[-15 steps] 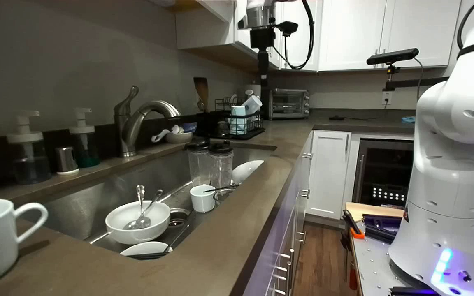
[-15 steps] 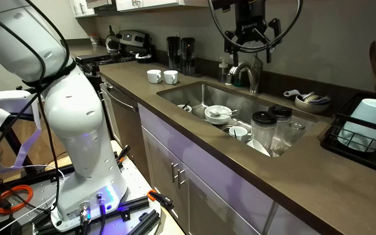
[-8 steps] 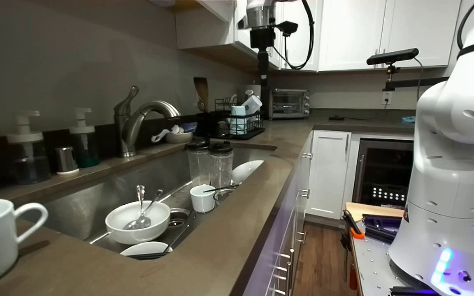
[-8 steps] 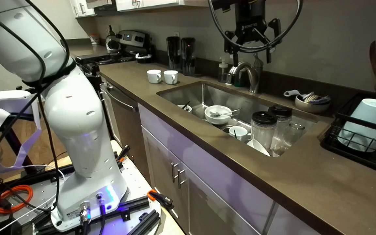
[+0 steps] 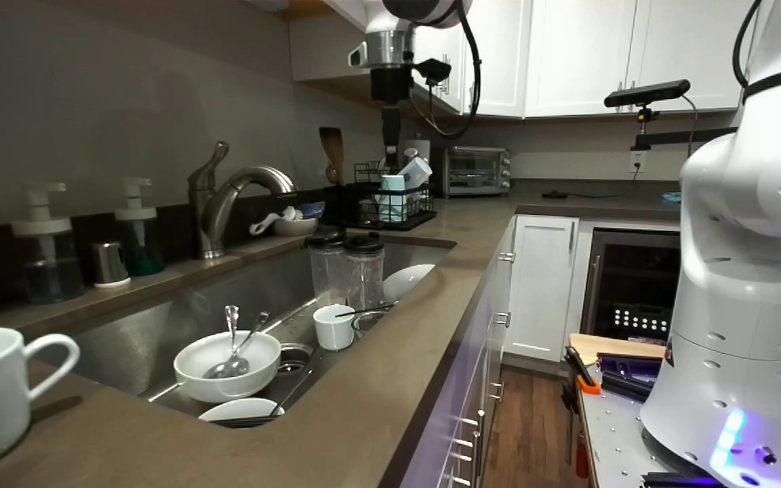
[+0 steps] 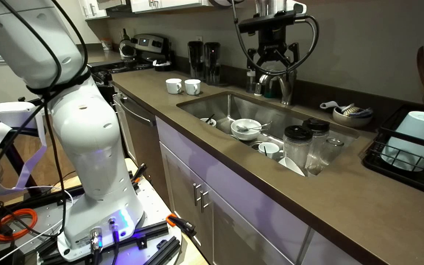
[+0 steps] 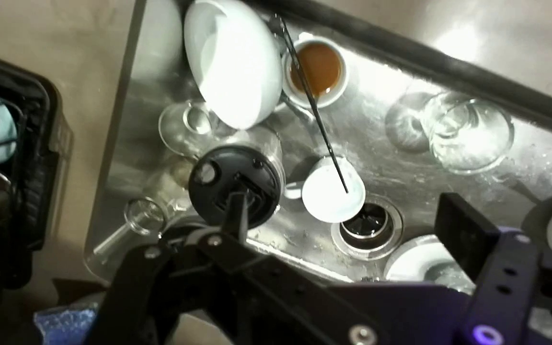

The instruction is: Turn on the faucet

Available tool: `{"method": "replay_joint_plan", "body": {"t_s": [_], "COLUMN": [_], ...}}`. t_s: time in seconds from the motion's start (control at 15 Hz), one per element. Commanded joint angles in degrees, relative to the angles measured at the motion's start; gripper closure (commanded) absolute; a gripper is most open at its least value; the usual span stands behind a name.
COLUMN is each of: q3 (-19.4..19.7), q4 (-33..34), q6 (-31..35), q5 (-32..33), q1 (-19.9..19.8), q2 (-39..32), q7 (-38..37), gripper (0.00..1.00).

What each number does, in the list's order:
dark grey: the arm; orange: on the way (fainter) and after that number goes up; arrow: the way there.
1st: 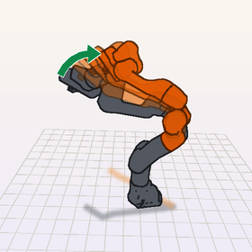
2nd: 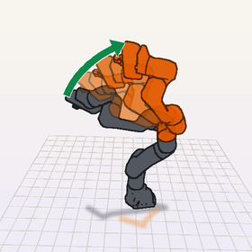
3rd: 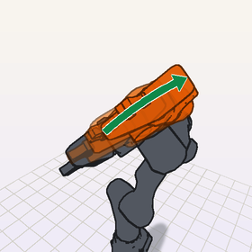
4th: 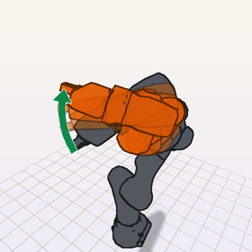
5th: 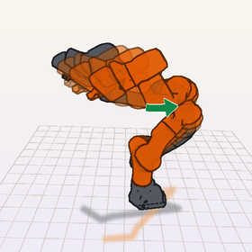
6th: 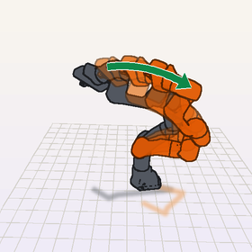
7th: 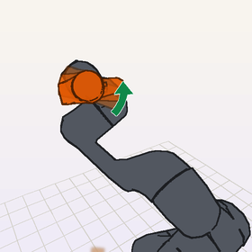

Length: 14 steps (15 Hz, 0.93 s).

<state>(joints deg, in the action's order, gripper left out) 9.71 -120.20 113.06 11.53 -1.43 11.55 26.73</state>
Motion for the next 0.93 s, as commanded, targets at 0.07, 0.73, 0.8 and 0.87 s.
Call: {"method": "replay_joint_plan", "body": {"t_s": [0.07, 0.73, 0.8, 0.87], "q3": [-1.2, 3.6, 1.7, 2.5], "q4": [-2.1, -16.3, -15.2, -15.7], "q6": [17.7, 57.2, 54.6, 55.5], "q5": [-3.9, -35.7, -29.0, -32.2], "q1": [-0.2, 7.9, 4.8, 6.1], "q2": [-3.1, -3.6, -4.2, -4.2], "q7": [0.1, 22.3, 15.3, 18.3], "gripper": [0.00, 0.00, 0.00, 0.00]}}
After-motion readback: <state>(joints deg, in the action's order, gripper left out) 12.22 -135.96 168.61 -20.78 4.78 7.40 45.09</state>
